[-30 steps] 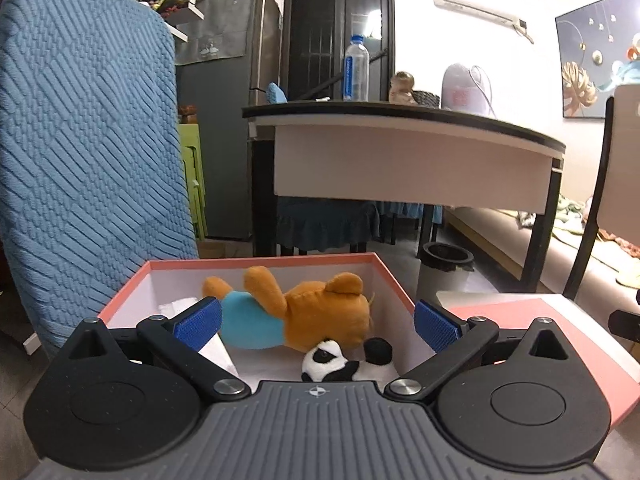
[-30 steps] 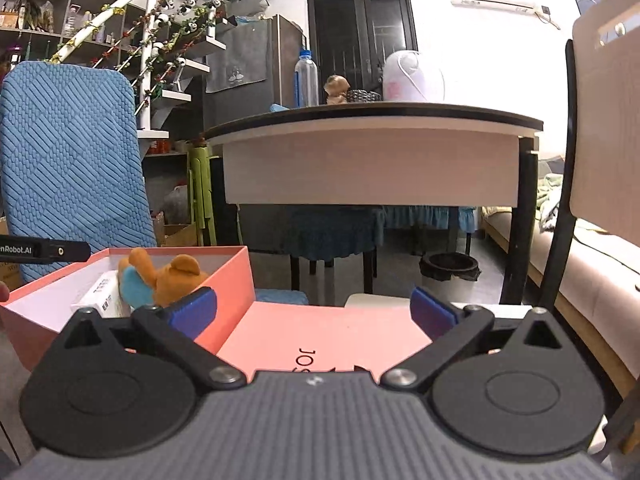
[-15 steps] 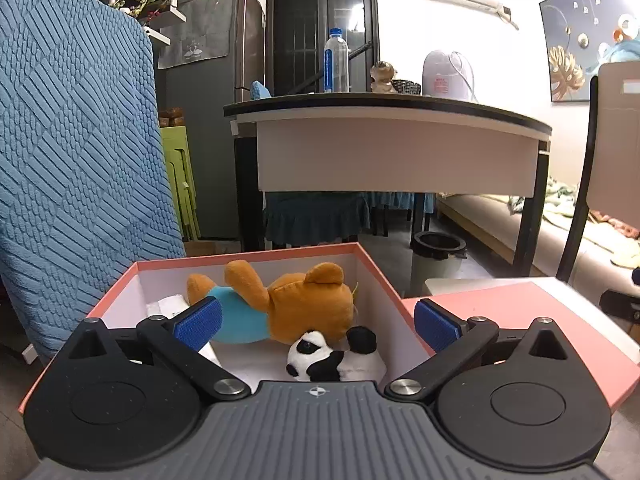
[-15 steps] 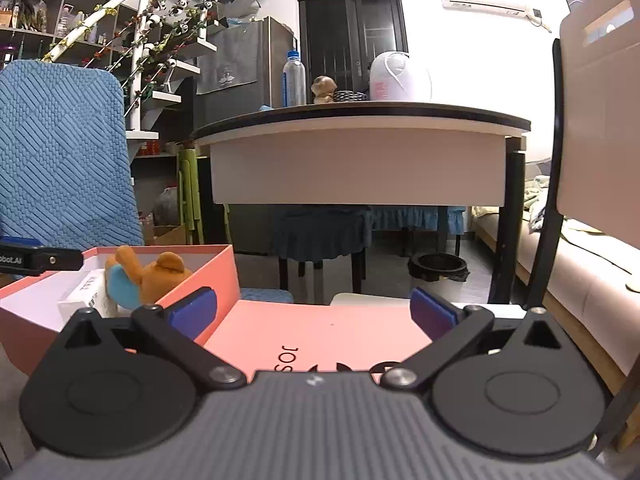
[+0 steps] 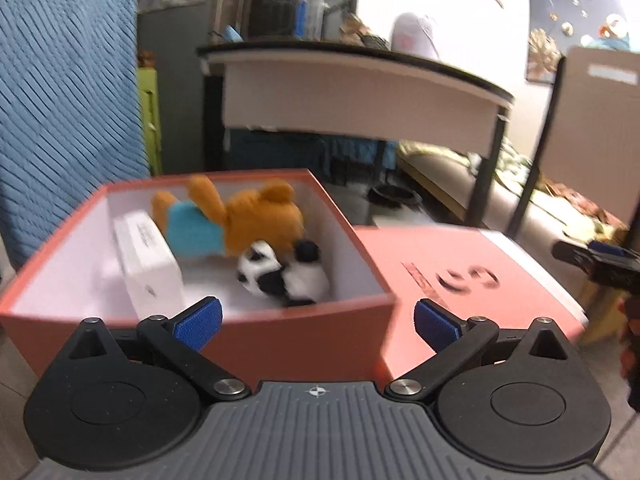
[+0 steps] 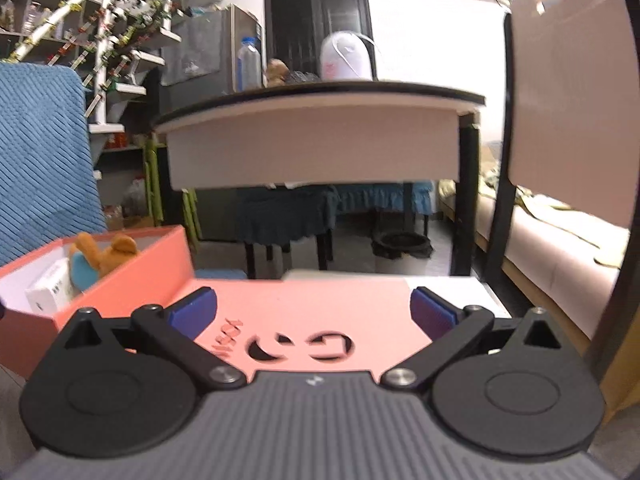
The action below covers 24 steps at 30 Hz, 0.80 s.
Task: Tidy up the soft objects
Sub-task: 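Move both grippers toward the pink JOSINY lid lying beside the box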
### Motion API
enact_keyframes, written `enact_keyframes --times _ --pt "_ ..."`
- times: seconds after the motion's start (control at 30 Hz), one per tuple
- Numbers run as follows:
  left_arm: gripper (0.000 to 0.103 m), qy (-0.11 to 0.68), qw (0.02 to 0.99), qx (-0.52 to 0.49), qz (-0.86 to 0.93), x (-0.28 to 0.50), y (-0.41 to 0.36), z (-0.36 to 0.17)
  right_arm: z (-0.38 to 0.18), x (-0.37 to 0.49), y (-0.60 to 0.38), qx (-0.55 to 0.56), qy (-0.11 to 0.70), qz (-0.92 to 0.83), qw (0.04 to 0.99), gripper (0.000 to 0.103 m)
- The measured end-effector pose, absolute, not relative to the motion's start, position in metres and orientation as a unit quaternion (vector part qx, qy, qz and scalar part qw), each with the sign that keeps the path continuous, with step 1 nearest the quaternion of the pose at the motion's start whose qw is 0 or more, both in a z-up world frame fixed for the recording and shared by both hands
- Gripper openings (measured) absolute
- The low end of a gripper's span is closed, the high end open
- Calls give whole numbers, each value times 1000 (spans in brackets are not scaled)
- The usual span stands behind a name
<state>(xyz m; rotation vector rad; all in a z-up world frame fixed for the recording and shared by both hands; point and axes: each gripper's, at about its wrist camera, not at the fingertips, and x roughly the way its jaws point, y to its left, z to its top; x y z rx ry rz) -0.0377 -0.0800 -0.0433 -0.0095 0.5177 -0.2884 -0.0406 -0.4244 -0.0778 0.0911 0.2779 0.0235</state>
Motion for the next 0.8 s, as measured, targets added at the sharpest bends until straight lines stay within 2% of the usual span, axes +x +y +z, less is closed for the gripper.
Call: enact_keyframes --times 0.57,0.8 --pt "103 374 910 11 -177 3 -154 -104 -138 -26 -484 84 249 -16 965 103" --pt "103 409 896 6 -171 19 -165 -117 -150 -13 -496 91 269 -9 959 103"
